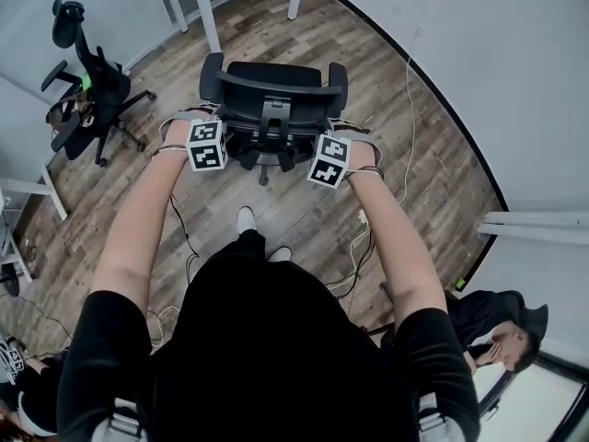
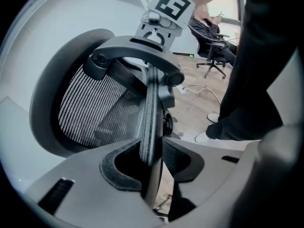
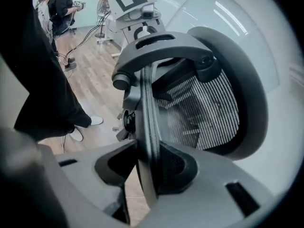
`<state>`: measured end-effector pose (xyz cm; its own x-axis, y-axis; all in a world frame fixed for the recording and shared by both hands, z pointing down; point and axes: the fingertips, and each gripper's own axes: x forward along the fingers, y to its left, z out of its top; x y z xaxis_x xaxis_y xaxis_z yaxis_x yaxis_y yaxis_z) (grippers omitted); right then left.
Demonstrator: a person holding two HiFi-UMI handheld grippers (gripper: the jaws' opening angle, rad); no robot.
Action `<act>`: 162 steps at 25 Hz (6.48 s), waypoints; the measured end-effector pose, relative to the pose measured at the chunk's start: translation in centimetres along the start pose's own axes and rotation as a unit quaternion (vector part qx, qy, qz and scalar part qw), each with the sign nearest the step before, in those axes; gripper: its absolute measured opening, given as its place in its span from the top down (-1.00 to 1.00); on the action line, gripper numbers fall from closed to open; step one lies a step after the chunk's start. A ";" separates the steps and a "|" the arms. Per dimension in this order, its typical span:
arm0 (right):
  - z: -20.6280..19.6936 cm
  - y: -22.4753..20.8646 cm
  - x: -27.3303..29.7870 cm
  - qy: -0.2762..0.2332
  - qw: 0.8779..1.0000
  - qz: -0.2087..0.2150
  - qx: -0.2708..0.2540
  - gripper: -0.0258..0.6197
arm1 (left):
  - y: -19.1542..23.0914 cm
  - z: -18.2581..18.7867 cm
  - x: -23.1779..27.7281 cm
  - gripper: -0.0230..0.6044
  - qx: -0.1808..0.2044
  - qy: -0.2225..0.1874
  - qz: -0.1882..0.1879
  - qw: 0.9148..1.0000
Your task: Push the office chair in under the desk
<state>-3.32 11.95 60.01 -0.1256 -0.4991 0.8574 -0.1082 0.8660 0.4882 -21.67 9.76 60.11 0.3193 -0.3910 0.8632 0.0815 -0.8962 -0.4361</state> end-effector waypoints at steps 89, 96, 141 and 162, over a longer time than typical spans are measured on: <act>-15.9 -49.4 24.4 -0.073 0.991 0.009 -0.112 0.51 | 45.7 6.7 24.5 0.58 -0.113 0.059 0.002 0.992; -17.4 -51.6 25.4 -0.077 0.989 0.017 -0.124 0.51 | 47.0 8.3 25.6 0.58 -0.128 0.058 0.013 0.990; -23.7 -71.1 35.2 -0.201 0.937 0.022 -0.284 0.48 | 61.4 14.1 35.0 0.51 -0.312 0.134 0.075 0.937; -20.0 -77.9 40.5 -0.186 0.942 0.029 -0.279 0.48 | 67.8 9.8 37.5 0.54 -0.307 0.127 0.105 0.937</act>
<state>19.76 -75.11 59.97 -0.4633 -0.3362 0.8200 0.4318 0.7223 0.5402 5.09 -63.58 60.46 0.0258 -0.5390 0.8419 -0.5417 -0.7154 -0.4414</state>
